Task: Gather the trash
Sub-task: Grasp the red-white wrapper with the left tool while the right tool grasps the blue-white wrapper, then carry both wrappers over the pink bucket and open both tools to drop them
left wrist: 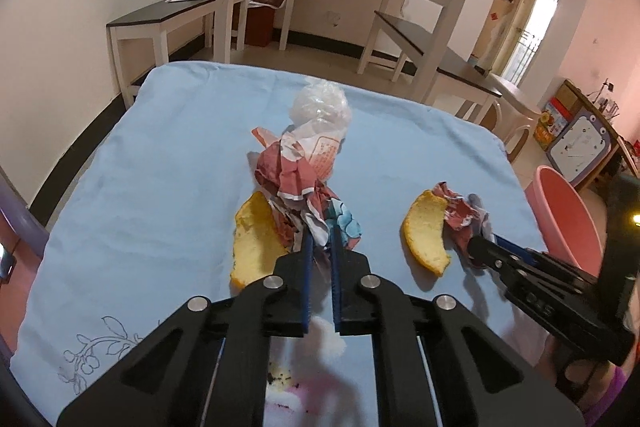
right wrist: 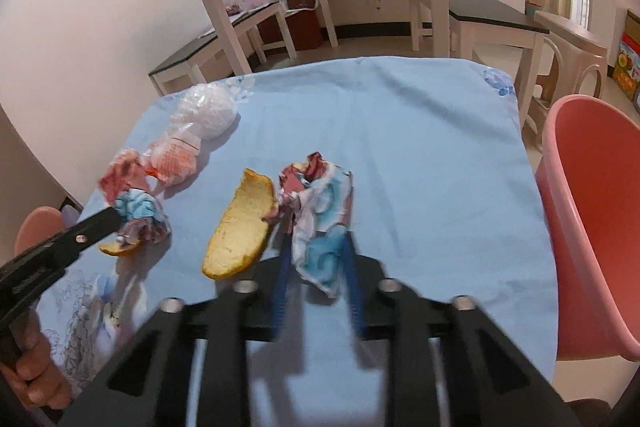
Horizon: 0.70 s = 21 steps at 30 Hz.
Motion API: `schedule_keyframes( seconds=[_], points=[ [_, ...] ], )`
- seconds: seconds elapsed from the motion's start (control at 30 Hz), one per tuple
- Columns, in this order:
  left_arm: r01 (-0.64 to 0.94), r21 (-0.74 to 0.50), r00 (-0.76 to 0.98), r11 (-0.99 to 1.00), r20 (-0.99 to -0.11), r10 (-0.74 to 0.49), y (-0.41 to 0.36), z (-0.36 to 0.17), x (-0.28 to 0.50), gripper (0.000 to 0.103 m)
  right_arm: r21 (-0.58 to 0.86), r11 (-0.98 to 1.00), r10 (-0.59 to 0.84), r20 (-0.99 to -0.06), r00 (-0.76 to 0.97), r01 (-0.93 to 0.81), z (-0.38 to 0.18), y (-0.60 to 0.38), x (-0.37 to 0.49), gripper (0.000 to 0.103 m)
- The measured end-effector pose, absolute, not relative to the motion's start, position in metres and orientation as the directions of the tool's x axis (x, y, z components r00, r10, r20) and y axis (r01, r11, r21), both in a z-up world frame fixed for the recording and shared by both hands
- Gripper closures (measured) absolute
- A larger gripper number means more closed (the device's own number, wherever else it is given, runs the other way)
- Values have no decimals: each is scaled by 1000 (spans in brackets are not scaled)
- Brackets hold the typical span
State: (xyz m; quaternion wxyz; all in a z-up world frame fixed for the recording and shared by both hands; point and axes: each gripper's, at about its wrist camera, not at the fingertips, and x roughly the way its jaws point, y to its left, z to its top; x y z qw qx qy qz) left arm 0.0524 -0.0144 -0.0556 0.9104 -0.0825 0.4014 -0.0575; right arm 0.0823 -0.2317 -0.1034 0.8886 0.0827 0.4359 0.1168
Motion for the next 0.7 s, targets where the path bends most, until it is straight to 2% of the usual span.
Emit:
schedule_keyframes(
  seconds=[0.1,0.7],
  points=[
    [50,-204,683,978,-708,-183,-11,-51,47,96,257,959,276,-757,592,-119,-103,-234,81,97],
    [147,-211,735,966,-630,-250,-37,-15,18,96,327,941,286,-635,717,-86,-50,-273,18,98]
  ],
)
